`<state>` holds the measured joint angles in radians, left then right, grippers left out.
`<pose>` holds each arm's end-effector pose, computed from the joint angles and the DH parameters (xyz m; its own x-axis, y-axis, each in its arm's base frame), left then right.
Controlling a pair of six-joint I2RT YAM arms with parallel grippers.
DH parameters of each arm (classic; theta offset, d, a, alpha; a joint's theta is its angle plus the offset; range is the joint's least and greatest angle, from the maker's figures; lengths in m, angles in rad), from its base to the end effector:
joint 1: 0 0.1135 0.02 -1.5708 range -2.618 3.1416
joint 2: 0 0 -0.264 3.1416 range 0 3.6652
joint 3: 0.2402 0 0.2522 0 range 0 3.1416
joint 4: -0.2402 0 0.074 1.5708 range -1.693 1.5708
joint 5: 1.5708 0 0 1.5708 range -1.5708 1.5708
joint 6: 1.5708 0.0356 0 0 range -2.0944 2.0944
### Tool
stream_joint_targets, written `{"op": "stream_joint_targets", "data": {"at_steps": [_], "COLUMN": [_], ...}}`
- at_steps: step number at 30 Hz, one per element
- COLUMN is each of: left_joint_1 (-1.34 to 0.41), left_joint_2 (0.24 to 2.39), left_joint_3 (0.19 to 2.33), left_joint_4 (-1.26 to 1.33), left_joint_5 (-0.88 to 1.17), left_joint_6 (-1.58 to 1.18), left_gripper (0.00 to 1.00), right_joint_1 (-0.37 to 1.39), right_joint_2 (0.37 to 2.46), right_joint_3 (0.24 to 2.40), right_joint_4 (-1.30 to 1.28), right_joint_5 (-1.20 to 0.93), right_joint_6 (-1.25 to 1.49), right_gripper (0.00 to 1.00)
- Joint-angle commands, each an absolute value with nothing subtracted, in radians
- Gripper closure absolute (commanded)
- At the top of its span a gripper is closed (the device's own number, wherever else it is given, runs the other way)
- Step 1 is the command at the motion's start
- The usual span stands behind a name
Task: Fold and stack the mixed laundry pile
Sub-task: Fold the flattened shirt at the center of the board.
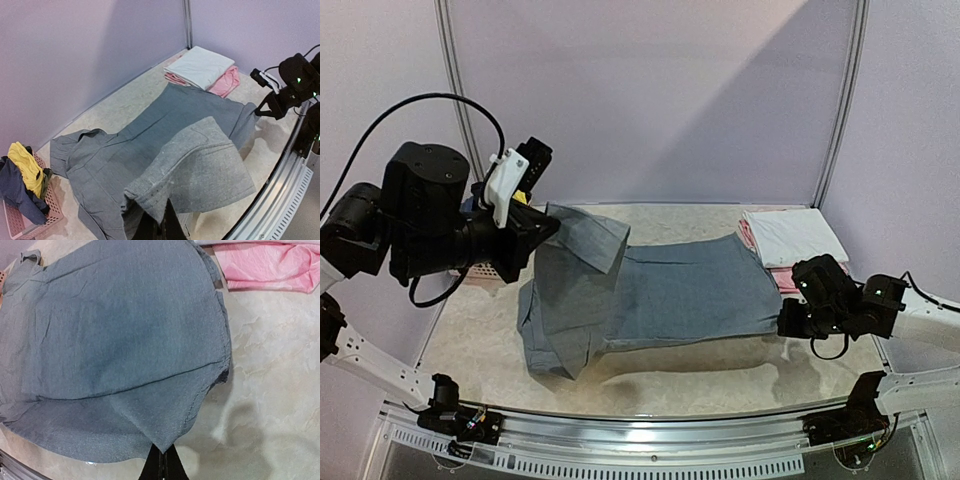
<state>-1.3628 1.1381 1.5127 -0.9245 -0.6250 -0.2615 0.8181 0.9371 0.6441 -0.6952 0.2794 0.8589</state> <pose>0.0623 -0.1943 0.4449 -0.2827 0.3245 -0.9026 0.6391 0.7655 0.0750 0.1268 0.1211 0.2226 -0.8255 0.1832 -0.5338 0.0417 0.9630 0.2661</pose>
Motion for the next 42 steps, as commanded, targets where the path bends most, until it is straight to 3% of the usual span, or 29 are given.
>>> {"op": "stream_joint_targets", "data": {"at_steps": [1, 17, 42], "left_joint_1": [-1.295, -1.048, -0.689], "left_joint_2": [1.170, 1.267, 1.564], "left_joint_3": [1.578, 1.587, 1.460], "left_joint_4": [-0.902, -0.769, -0.396], "left_joint_5": [-0.595, -0.387, -0.027], "left_joint_6": [-0.135, 0.124, 0.388], "left_gripper": [1.00, 1.00, 1.00], "right_joint_1": [0.825, 0.736, 0.542], "right_joint_2": [0.960, 1.205, 1.594], "right_joint_3": [0.716, 0.846, 0.948], "right_joint_4": [-0.707, -0.654, -0.476], "right_joint_5": [0.375, 0.442, 0.326], "right_joint_6": [0.831, 0.760, 0.662], "right_gripper": [1.00, 1.00, 0.98]}}
